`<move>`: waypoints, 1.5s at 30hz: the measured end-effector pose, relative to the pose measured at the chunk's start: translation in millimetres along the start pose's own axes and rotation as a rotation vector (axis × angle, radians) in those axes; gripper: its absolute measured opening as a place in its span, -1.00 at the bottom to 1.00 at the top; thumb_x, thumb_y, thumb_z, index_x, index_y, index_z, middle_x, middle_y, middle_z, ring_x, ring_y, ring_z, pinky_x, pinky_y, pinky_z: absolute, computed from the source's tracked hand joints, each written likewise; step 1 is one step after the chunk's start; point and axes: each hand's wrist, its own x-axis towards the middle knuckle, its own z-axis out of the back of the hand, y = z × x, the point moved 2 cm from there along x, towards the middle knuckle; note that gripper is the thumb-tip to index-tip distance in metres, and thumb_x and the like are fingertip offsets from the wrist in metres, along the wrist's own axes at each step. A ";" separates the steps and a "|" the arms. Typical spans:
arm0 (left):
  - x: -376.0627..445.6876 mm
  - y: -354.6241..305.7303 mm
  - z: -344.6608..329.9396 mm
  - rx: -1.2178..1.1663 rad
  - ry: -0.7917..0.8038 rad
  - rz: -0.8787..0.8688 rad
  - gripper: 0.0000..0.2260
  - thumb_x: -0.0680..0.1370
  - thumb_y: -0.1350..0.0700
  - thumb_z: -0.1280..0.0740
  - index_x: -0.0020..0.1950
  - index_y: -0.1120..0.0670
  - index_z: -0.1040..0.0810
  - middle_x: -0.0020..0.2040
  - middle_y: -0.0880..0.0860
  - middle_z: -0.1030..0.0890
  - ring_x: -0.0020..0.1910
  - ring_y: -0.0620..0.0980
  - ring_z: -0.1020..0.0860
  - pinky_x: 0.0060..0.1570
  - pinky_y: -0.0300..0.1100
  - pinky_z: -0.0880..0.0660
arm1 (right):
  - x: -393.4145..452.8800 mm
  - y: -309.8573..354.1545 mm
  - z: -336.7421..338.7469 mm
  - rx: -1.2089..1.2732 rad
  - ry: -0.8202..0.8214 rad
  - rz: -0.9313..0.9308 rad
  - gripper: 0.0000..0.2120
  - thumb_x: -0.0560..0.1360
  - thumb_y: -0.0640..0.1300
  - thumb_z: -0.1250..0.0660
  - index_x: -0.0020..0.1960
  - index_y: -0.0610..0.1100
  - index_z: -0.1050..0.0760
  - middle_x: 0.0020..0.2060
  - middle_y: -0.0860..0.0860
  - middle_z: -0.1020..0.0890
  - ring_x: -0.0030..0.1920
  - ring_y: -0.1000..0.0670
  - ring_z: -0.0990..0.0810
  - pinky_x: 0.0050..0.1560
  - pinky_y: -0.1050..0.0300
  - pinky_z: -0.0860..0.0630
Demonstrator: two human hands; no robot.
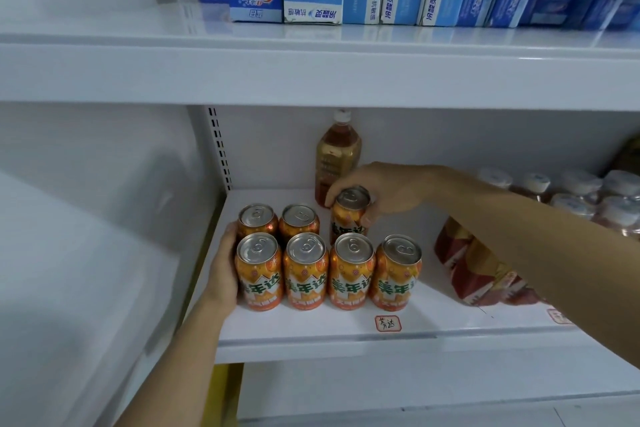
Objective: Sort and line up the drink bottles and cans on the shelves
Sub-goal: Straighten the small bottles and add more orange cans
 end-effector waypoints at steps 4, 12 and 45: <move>0.2 0.5 -0.5 0.015 0.054 -0.022 -0.50 0.71 -0.15 0.05 0.20 0.08 -0.60 0.00 0.10 -0.75 0.02 0.06 -0.72 -0.12 -0.17 -0.65 | 11.5 -3.0 -8.5 0.031 0.077 0.018 -0.42 0.45 -0.31 -0.53 0.41 -0.02 -0.50 0.35 0.09 -0.53 0.31 0.11 -0.46 0.21 0.31 -0.48; 5.6 4.4 4.0 0.044 0.070 0.003 -0.50 0.72 -0.15 0.06 0.22 0.06 -0.59 0.01 0.09 -0.75 0.02 0.06 -0.72 -0.06 -0.12 -0.66 | 19.1 -10.7 -15.1 0.165 0.087 -0.015 -0.42 0.44 -0.34 -0.53 0.37 0.02 -0.48 0.26 0.16 -0.52 0.35 0.08 -0.48 0.35 0.03 -0.51; 3.4 1.4 1.5 0.056 0.146 -0.024 -0.54 0.72 -0.08 0.08 0.22 0.06 -0.56 -0.02 0.05 -0.75 0.01 0.03 -0.72 -0.08 -0.17 -0.66 | 18.5 1.8 -7.1 0.255 -0.104 0.049 -0.59 0.57 -0.23 -0.41 0.37 0.04 -0.48 0.26 0.12 -0.56 0.20 0.29 -0.55 0.15 0.31 -0.54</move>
